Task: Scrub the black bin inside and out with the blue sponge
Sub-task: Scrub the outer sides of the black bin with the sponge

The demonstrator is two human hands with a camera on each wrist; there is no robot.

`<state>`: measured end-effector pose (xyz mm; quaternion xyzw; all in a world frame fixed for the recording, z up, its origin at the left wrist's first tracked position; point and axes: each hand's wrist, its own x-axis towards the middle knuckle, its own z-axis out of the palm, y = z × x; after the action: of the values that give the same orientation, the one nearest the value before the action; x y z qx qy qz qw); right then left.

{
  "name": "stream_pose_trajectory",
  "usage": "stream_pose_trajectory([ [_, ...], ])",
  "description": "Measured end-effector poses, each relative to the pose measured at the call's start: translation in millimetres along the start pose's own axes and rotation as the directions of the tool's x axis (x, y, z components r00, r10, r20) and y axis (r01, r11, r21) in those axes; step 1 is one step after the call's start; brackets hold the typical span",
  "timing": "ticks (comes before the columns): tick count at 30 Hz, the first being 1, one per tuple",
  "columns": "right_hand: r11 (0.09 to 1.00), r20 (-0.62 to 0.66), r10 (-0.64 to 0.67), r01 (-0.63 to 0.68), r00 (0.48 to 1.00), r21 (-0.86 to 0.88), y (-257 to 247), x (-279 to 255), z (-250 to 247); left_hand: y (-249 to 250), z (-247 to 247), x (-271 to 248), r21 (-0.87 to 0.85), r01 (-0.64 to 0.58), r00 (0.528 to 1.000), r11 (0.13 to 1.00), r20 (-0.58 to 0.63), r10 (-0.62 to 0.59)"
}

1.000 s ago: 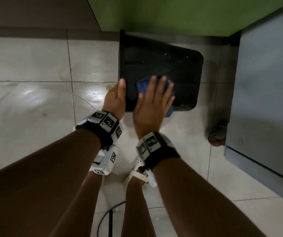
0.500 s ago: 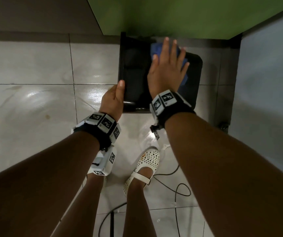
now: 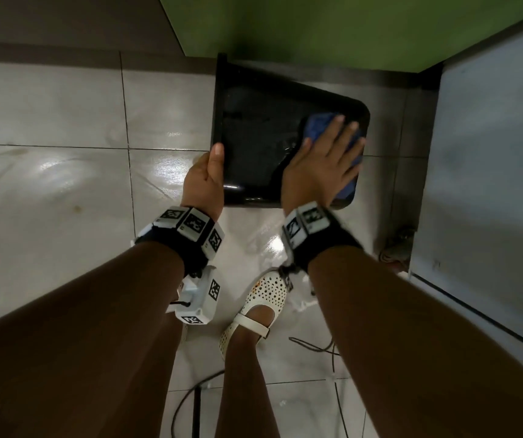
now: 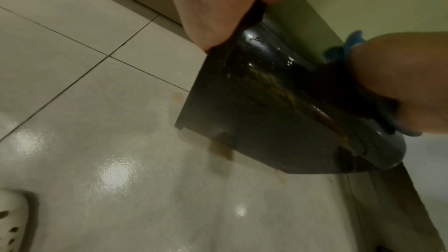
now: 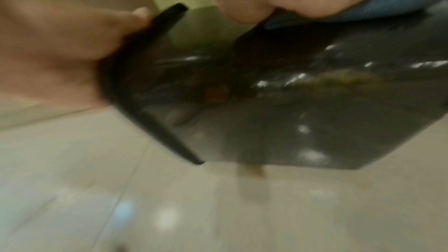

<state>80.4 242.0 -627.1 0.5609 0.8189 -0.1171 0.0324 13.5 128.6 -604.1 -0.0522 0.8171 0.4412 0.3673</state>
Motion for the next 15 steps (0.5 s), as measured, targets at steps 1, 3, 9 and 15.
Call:
stream_pose_trajectory([
  [1, 0.993, 0.021, -0.121, 0.122, 0.992, -0.013, -1, -15, 1, 0, -1, 0, -0.002, 0.0, 1.0, 1.0, 0.005, 0.0],
  [3, 0.952, 0.107, -0.306, 0.306, 0.946, 0.009, 4, -35, 4, -3, -6, -1, 0.0, 0.031, 0.999, 1.0, 0.041, -0.031],
  [9, 0.924, 0.064, -0.382, 0.381, 0.922, 0.025, 13, -39, 8, 30, -6, 17, 0.046, -0.01, 1.0, 0.999, -0.025, 0.012],
  [15, 0.888, 0.089, -0.459, 0.46, 0.884, 0.002, 7, -39, 5, 31, 3, 24, 0.182, -0.131, 0.982, 0.975, -0.109, 0.153],
])
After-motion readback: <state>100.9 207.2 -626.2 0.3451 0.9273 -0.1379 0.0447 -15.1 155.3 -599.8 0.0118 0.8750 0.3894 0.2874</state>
